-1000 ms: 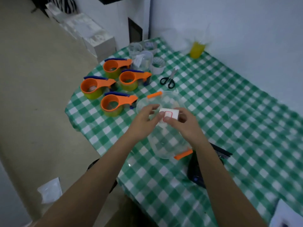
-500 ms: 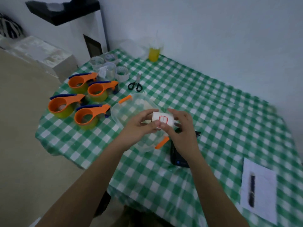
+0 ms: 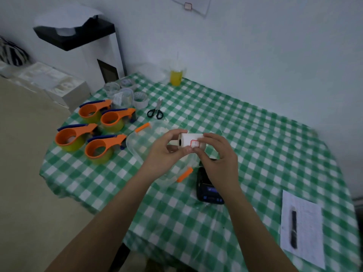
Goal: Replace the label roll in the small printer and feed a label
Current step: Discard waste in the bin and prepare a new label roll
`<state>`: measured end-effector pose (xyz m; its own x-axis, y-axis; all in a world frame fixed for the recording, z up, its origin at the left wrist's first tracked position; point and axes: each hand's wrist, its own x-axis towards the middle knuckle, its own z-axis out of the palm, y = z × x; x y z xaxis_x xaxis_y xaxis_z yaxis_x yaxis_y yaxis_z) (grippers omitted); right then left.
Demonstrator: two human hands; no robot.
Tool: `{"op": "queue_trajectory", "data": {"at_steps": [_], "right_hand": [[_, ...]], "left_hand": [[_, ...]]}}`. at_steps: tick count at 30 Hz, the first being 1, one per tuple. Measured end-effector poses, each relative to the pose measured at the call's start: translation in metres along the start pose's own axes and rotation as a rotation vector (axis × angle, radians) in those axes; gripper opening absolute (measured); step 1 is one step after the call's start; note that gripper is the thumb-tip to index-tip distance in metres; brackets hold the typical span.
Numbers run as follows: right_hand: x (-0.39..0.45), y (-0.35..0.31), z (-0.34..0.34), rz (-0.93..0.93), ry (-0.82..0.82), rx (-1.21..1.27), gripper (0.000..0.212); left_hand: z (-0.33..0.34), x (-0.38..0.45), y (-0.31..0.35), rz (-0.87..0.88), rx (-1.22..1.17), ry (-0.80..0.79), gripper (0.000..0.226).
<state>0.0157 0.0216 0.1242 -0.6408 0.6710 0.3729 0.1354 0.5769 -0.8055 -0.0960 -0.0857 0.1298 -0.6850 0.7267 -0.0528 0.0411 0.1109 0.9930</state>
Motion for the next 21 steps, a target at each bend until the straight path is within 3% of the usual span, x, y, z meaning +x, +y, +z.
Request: {"op": "queue_trajectory", "data": {"at_steps": [8, 13, 21], "right_hand": [[0.005, 0.004, -0.014, 0.137, 0.039, 0.117, 0.010], [0.013, 0.007, -0.024, 0.239, -0.030, 0.253, 0.011], [0.021, 0.007, -0.029, 0.217, -0.006, 0.241, 0.020]], "left_hand": [[0.021, 0.000, 0.005, 0.007, -0.002, 0.011, 0.038], [0.028, 0.002, 0.009, 0.009, 0.009, 0.006, 0.038], [0.034, 0.008, 0.014, 0.015, 0.004, 0.030, 0.038]]}}
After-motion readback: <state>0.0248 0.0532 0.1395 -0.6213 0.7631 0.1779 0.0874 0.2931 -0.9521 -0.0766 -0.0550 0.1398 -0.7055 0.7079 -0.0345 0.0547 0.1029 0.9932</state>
